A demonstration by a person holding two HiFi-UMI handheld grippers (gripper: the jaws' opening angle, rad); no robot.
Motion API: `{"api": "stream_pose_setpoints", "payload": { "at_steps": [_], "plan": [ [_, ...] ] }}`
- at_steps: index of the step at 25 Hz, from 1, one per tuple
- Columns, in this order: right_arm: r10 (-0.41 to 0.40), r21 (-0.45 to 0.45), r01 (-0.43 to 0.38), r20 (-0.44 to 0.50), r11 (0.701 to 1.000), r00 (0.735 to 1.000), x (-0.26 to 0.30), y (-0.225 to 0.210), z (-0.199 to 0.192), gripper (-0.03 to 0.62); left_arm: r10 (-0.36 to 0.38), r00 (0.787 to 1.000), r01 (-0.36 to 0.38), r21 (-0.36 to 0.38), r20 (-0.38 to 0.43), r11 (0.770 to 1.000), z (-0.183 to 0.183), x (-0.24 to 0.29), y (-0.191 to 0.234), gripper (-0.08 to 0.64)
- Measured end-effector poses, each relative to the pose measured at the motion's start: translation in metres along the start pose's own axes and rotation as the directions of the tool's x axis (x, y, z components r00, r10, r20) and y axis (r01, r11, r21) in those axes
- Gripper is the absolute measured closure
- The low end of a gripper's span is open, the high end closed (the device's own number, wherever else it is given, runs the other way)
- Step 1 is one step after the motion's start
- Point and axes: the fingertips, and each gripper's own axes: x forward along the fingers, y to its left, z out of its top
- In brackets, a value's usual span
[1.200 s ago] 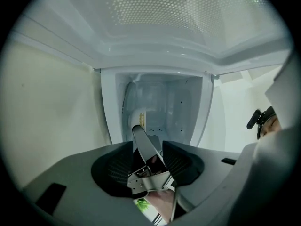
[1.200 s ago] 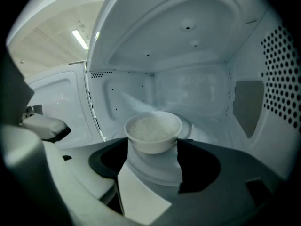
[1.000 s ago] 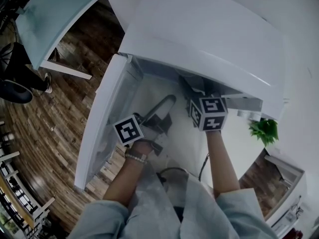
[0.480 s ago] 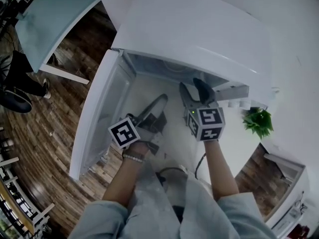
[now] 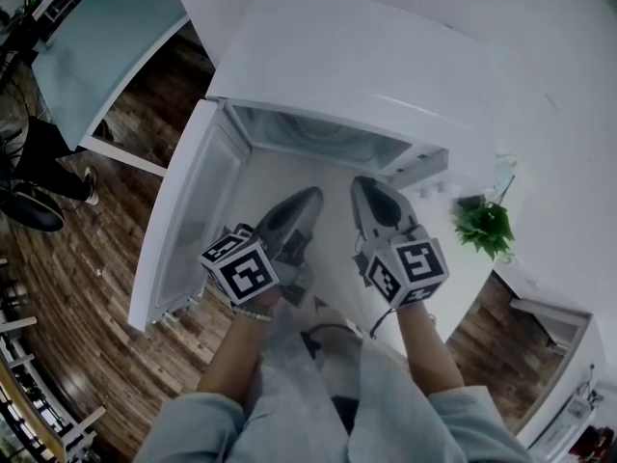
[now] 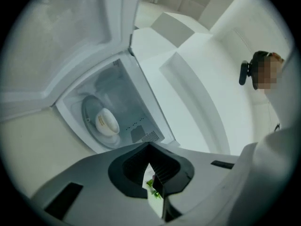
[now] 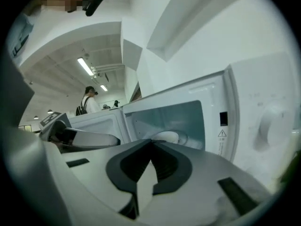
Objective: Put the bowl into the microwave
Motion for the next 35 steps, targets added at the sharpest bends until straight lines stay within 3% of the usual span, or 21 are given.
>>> {"api": "stream_pose_setpoints", "payload": {
  "at_steps": [3, 6, 13, 26, 35],
  "plan": [
    [0.032, 0.030, -0.033, 0.043, 0.999, 0.999, -0.018, 0.009, 0.008, 0.591, -0.007, 1.000, 0.011, 0.138, -0.029, 0.990, -0.003, 0.001, -0.022, 0.561],
    [0.040, 0.034, -0.042, 0.071, 0.999, 0.997, -0.036, 0.013, 0.016, 0.592, -0.020, 0.999, 0.031, 0.255, -0.046, 0.966, -0.005, 0.000, -0.045, 0.561],
    [0.054, 0.023, -0.057, 0.100, 0.998, 0.994, -0.068, 0.017, 0.026, 0.594, 0.040, 0.997, -0.012, 0.399, -0.063, 0.917, -0.011, -0.016, -0.067, 0.561],
    [0.098, -0.004, -0.098, 0.092, 0.995, 0.991, -0.097, 0.033, 0.022, 0.594, 0.113, 0.993, -0.090, 0.493, -0.016, 0.865, -0.013, -0.053, -0.082, 0.561],
    [0.132, -0.011, -0.131, 0.067, 0.991, 0.989, -0.099, 0.042, 0.013, 0.594, 0.120, 0.993, -0.096, 0.497, -0.016, 0.862, -0.026, -0.061, -0.081, 0.561]
  ]
}}
